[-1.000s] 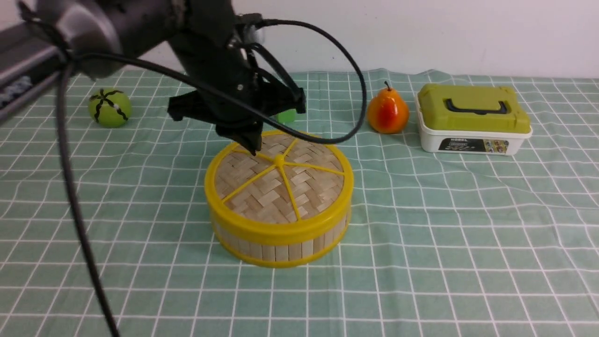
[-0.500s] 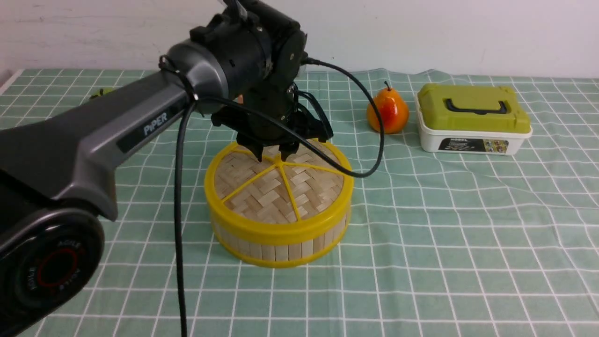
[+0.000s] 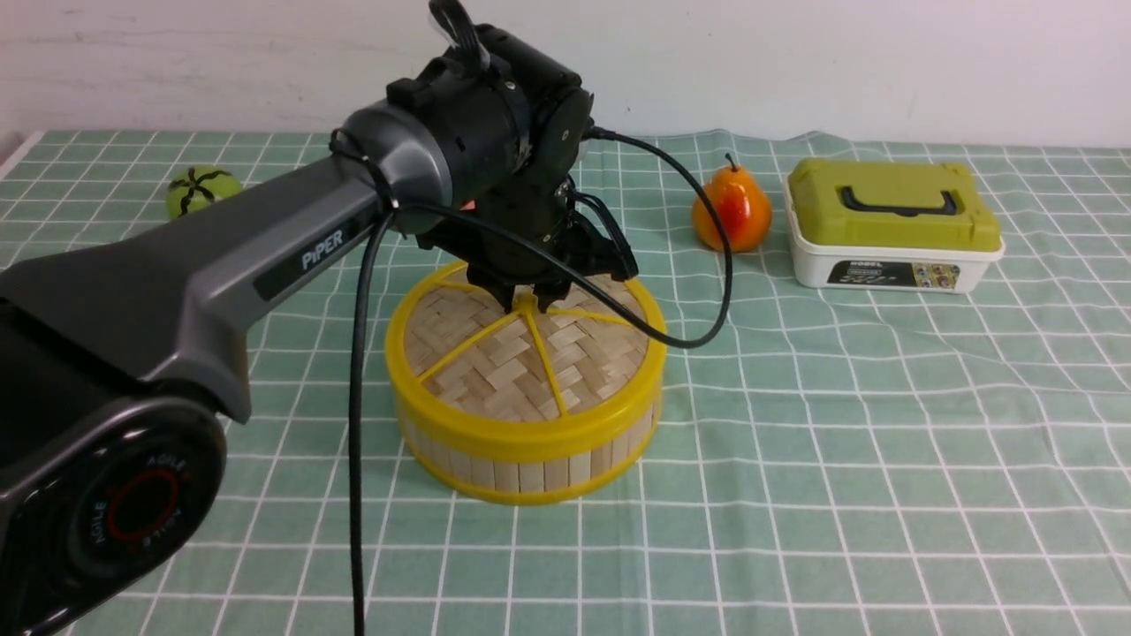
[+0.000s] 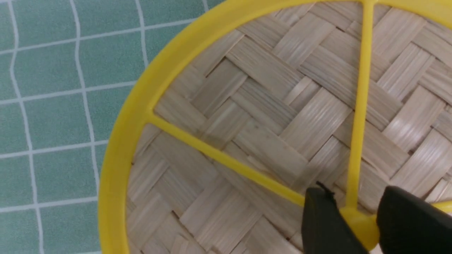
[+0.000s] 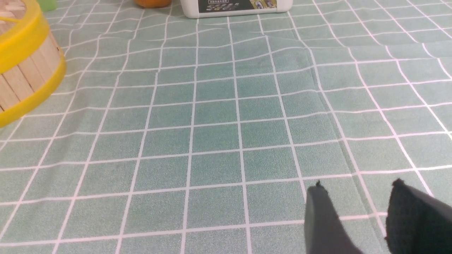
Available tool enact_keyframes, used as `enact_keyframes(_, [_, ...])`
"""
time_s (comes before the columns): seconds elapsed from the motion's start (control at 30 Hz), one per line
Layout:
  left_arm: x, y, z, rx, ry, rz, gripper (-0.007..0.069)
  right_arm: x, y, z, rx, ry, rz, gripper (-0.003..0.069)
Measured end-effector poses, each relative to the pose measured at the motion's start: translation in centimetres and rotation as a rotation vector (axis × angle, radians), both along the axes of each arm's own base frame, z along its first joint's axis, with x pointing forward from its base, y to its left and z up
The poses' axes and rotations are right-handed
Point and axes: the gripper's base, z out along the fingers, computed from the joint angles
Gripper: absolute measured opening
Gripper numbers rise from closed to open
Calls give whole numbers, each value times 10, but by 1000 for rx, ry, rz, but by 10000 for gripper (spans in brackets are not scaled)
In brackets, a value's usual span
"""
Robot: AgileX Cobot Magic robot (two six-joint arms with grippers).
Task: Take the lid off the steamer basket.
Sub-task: Use the left arm to lift the lid of the steamer
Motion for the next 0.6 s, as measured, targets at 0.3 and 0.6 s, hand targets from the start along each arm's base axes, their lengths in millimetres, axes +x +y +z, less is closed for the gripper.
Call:
enact_keyframes(0.3, [-3,1,-1,14,29,9,204,0,0,0,0,0,0,241])
enact_keyframes(0.6, [-2,1,0,8,21,6,207,0,0,0,0,0,0,241])
